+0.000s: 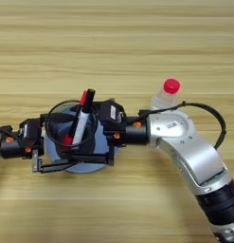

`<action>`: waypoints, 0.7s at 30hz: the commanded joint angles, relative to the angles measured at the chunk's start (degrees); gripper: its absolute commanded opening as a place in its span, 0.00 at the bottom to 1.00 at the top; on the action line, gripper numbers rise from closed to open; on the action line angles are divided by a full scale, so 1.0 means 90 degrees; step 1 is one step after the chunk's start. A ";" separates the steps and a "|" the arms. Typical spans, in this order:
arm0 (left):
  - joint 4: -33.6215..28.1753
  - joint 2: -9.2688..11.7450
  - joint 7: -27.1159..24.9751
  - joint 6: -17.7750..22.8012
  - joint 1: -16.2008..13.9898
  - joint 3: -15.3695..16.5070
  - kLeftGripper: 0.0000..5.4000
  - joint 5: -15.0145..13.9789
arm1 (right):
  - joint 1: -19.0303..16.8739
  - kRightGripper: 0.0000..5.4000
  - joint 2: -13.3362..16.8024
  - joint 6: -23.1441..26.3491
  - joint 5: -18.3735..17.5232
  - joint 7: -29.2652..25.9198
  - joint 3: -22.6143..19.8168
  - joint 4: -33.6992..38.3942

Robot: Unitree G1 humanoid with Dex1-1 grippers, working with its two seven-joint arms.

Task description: Move the objects on the table

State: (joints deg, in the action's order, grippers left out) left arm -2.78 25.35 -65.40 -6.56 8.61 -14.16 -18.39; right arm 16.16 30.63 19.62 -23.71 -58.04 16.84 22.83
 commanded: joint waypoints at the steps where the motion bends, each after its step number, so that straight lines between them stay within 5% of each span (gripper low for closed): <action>1: 0.0004 -0.0002 -0.0006 -0.0071 0.0084 -0.0037 0.89 0.0069 | 0.0074 0.89 -0.0003 0.0040 -0.0003 -0.0018 0.0024 0.0117; 12: 0.0030 -0.0016 0.0006 -0.0081 0.0093 -0.0033 0.89 0.0059 | 0.0079 0.88 0.0000 0.0021 0.0006 -0.0036 0.0027 0.0086; 16: 0.0044 -0.0018 -0.0006 -0.0090 0.0094 -0.0024 0.89 0.0042 | 0.0081 1.00 -0.0011 0.0014 0.0021 -0.0019 0.0020 0.0061; 21: 0.0060 -0.0039 -0.0014 -0.0094 0.0093 0.0007 0.89 -0.0018 | 0.0088 1.00 -0.0034 0.0012 0.0034 -0.0002 0.0023 0.0031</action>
State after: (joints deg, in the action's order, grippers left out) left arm -2.61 25.24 -65.37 -6.82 8.61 -14.23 -18.40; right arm 16.16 30.47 19.57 -23.64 -58.01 16.86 22.80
